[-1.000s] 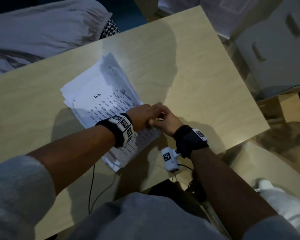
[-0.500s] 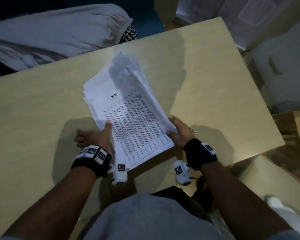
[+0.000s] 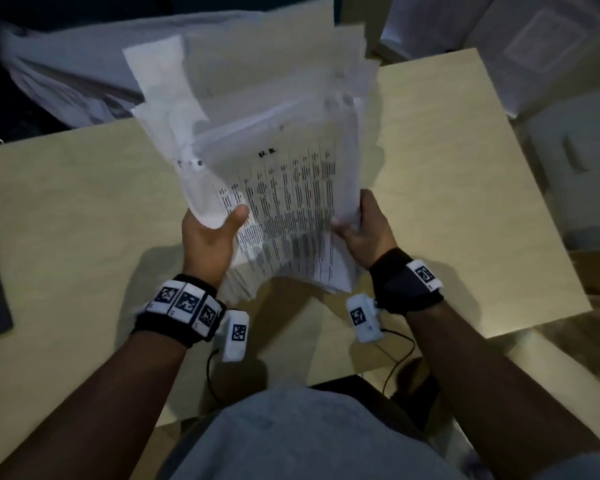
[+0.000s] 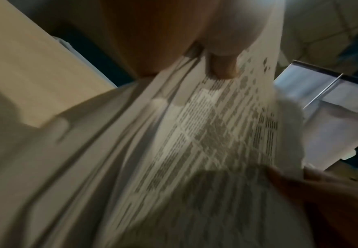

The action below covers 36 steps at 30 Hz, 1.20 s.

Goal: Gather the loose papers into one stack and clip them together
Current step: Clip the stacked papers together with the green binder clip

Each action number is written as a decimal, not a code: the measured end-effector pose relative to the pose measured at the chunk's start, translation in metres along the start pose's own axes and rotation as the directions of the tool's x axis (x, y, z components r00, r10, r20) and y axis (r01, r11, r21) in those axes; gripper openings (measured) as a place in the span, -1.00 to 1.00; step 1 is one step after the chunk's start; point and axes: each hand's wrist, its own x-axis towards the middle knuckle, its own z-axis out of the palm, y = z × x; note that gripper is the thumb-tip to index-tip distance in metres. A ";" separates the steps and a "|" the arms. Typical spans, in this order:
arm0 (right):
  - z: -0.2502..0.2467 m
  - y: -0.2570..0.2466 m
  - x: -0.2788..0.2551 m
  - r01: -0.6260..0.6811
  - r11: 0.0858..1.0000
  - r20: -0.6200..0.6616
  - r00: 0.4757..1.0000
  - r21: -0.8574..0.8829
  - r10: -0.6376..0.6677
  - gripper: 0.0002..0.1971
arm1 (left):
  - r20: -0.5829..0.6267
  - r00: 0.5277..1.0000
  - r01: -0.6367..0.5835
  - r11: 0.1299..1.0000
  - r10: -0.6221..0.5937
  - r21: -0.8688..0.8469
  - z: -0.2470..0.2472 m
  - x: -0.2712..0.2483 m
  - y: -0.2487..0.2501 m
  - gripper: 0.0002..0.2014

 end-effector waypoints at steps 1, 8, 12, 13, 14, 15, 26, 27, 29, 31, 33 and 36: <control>0.002 -0.007 0.001 0.039 0.999 -0.077 0.996 0.027 -0.036 -0.56 | -0.038 0.999 -0.033 0.999 0.033 -0.012 0.005 -0.004 0.005 -0.73; 0.035 0.021 -0.020 0.005 0.999 -0.079 0.997 -0.053 -0.009 -0.64 | -0.090 0.985 0.167 0.939 -0.146 0.300 0.013 -0.032 -0.013 -0.16; 0.036 0.030 -0.015 -0.142 0.987 -0.128 0.980 0.078 0.151 -0.60 | -0.078 0.994 0.100 0.961 -0.083 0.256 0.019 -0.031 -0.005 -0.64; 0.033 0.029 -0.011 -0.123 0.984 -0.159 0.977 0.131 0.143 -0.56 | -0.092 0.995 0.051 0.980 -0.033 0.192 0.018 -0.027 -0.003 -0.60; 0.026 0.025 -0.009 -0.112 0.980 -0.172 0.975 0.162 0.140 -0.56 | -0.106 0.994 0.006 0.989 0.010 0.149 0.017 -0.022 -0.001 -0.52; 0.021 0.024 -0.006 -0.108 0.979 -0.168 0.976 0.170 0.137 -0.58 | -0.102 0.995 -0.005 0.993 0.017 0.115 0.015 -0.017 0.001 -0.58; -0.010 0.018 -0.008 -0.103 0.971 -0.043 0.992 0.216 0.115 -0.65 | 0.111 0.964 0.244 0.970 -0.242 -0.003 0.002 0.004 -0.017 -0.79; -0.012 0.019 -0.008 -0.111 0.974 -0.020 0.993 0.199 0.117 -0.65 | 0.160 0.951 0.273 0.962 -0.266 -0.023 0.001 0.001 -0.018 -0.77; -0.017 0.018 -0.006 -0.126 0.983 0.042 0.992 0.134 0.121 -0.60 | 0.222 0.924 0.322 0.947 -0.311 -0.014 0.001 -0.005 -0.020 -0.70; -0.021 0.014 -0.003 -0.128 0.992 0.058 0.990 -0.015 0.129 -0.62 | 0.186 0.926 0.337 0.941 -0.328 -0.017 0.002 -0.010 -0.023 -0.65; -0.025 0.008 -0.001 -0.148 0.989 0.004 0.989 0.014 0.148 -0.64 | 0.148 0.940 0.318 0.947 -0.307 -0.055 0.003 -0.012 -0.026 -0.58; -0.021 0.000 -0.005 -0.249 0.847 -0.062 0.948 0.470 0.313 -0.50 | 0.116 0.948 0.312 0.936 -0.296 -0.161 0.008 -0.018 -0.027 -0.61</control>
